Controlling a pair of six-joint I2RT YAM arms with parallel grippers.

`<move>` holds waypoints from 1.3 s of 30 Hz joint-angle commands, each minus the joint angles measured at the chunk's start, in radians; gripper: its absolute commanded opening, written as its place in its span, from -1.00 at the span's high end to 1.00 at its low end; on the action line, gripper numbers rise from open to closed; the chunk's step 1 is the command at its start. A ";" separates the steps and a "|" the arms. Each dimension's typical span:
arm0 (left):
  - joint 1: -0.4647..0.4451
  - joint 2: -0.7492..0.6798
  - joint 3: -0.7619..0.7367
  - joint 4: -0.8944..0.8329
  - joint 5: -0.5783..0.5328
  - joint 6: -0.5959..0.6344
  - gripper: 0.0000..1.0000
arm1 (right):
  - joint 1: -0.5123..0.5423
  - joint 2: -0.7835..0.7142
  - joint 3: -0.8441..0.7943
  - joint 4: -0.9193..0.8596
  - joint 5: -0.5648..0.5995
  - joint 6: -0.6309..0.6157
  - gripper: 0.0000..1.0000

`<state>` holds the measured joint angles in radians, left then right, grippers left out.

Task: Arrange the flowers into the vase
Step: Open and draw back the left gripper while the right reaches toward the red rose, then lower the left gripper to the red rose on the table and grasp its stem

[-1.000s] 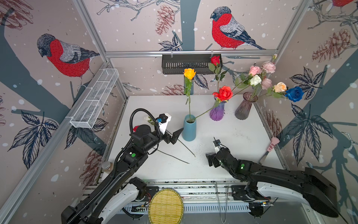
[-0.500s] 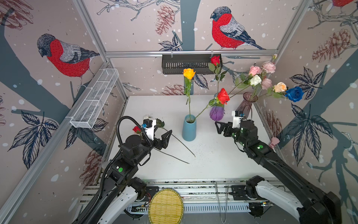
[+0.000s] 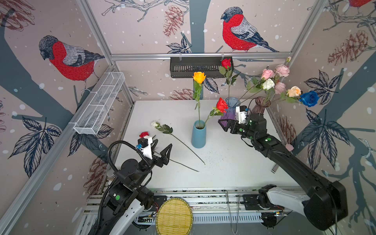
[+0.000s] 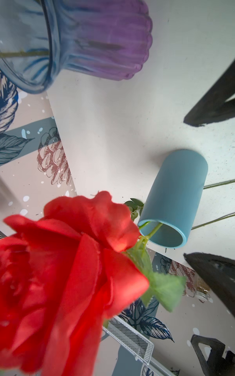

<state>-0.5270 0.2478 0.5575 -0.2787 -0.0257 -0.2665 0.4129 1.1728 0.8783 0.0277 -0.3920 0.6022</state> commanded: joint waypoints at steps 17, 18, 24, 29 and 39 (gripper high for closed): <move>0.139 0.676 0.069 -0.018 0.164 -0.211 -0.96 | 0.129 -0.197 -0.371 -0.144 0.289 -0.135 -0.99; 0.157 0.700 0.055 0.012 0.188 -0.231 -0.96 | 0.129 -0.193 -0.376 -0.169 0.302 -0.148 -0.99; 0.194 0.702 -0.019 0.104 0.031 -0.409 -0.92 | 0.140 -0.175 -0.469 -0.156 0.328 -0.157 -0.99; 0.228 0.660 -0.033 0.027 -0.138 -0.613 -0.61 | 0.165 -0.111 -0.510 -0.094 0.310 -0.138 -0.99; 0.389 0.814 0.036 -0.131 -0.024 -0.786 -0.07 | 0.182 -0.001 -0.533 -0.028 0.298 -0.134 -1.00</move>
<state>-0.1627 1.0199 0.5747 -0.3450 -0.0952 -0.9737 0.5907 1.1591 0.3470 0.0208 -0.0895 0.4606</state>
